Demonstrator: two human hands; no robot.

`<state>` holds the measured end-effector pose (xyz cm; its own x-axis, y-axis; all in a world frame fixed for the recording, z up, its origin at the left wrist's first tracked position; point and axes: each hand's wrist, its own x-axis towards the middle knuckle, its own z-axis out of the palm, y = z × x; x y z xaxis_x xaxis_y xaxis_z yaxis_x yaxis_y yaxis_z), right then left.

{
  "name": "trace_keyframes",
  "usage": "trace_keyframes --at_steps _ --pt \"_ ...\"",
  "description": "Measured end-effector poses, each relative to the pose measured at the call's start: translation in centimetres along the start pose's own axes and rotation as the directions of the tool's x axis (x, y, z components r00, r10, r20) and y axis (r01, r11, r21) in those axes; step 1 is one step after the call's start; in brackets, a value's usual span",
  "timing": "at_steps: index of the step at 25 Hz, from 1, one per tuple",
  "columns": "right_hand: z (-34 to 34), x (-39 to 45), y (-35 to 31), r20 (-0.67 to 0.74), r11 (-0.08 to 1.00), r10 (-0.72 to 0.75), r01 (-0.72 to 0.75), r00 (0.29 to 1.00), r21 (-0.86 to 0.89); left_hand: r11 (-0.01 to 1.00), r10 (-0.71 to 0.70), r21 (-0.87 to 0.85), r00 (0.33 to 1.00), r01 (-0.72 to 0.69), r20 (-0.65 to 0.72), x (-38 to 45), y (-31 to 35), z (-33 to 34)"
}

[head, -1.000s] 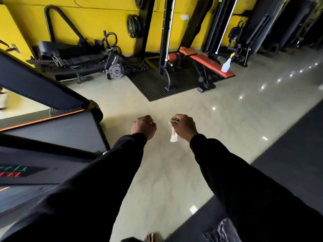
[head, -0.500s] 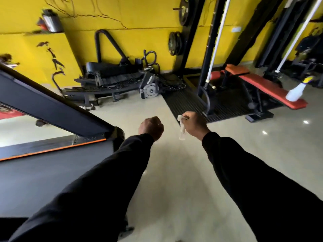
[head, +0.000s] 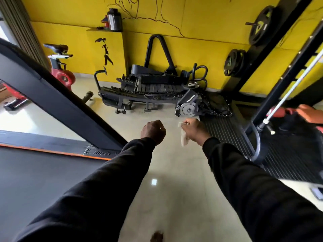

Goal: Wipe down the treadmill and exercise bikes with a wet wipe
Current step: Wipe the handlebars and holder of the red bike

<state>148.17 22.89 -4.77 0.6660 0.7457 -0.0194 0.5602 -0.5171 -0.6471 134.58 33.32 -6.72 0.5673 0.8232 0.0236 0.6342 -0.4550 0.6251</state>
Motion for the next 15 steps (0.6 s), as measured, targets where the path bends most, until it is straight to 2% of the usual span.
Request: trace_keyframes --at_steps 6,8,15 --pt "-1.5 20.6 -2.7 0.016 0.997 -0.083 0.083 0.996 -0.005 0.999 -0.034 -0.018 0.999 0.033 -0.027 20.2 2.7 0.2" --pt "-0.9 27.2 -3.5 0.021 0.994 -0.105 0.105 0.994 -0.003 0.999 -0.043 -0.022 0.996 0.042 -0.081 26.7 2.9 -0.1" --pt "3.4 53.0 -5.4 0.162 0.969 -0.247 0.243 0.955 0.041 0.973 -0.226 -0.004 0.955 0.229 -0.190 48.6 0.1 0.8"
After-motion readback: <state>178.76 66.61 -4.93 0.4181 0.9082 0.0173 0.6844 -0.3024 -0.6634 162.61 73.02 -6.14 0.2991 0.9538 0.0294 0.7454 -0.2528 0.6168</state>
